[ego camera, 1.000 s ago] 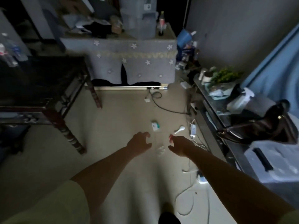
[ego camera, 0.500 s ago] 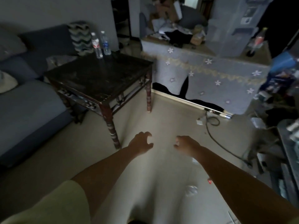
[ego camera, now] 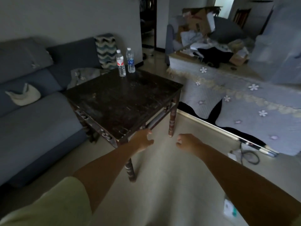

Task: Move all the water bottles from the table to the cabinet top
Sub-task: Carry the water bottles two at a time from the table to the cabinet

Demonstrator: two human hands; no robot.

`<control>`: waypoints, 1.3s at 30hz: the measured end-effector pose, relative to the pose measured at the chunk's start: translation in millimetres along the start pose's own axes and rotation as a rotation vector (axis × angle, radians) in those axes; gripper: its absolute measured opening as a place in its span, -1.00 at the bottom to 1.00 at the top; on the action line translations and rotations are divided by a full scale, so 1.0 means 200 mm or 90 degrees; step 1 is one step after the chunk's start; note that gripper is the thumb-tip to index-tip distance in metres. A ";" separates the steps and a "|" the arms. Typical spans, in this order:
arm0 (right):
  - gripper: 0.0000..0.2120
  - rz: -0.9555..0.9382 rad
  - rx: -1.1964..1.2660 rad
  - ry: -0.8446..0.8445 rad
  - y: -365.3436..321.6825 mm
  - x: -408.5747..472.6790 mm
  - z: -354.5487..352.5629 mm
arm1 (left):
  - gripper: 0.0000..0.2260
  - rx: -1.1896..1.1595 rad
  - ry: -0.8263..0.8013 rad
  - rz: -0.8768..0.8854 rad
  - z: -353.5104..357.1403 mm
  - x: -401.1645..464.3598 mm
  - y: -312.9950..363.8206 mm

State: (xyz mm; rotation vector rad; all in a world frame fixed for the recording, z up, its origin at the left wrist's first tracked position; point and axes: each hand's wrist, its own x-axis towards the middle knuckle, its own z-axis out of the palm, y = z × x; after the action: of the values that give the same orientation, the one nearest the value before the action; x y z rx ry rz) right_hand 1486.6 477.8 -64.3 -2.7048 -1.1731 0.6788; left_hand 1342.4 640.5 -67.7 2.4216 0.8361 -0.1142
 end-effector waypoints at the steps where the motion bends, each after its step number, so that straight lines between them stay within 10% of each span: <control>1: -0.65 -0.003 0.001 0.000 0.00 0.07 -0.04 | -0.57 -0.007 0.001 -0.004 -0.03 0.08 0.00; 21: -0.66 -0.149 -0.105 -0.027 0.37 1.82 -0.93 | -0.59 -0.075 0.053 -0.091 -0.21 1.82 0.33; 39: -0.73 -0.240 -0.099 -0.105 -0.24 3.11 -1.02 | -0.58 -0.120 0.103 -0.218 -0.83 2.69 -0.34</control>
State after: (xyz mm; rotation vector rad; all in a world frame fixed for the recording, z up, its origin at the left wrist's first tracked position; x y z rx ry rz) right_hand 1918.5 971.6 -89.4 -2.4690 -1.7826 0.7895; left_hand 1716.4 1066.4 -99.7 2.1154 1.2709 0.0317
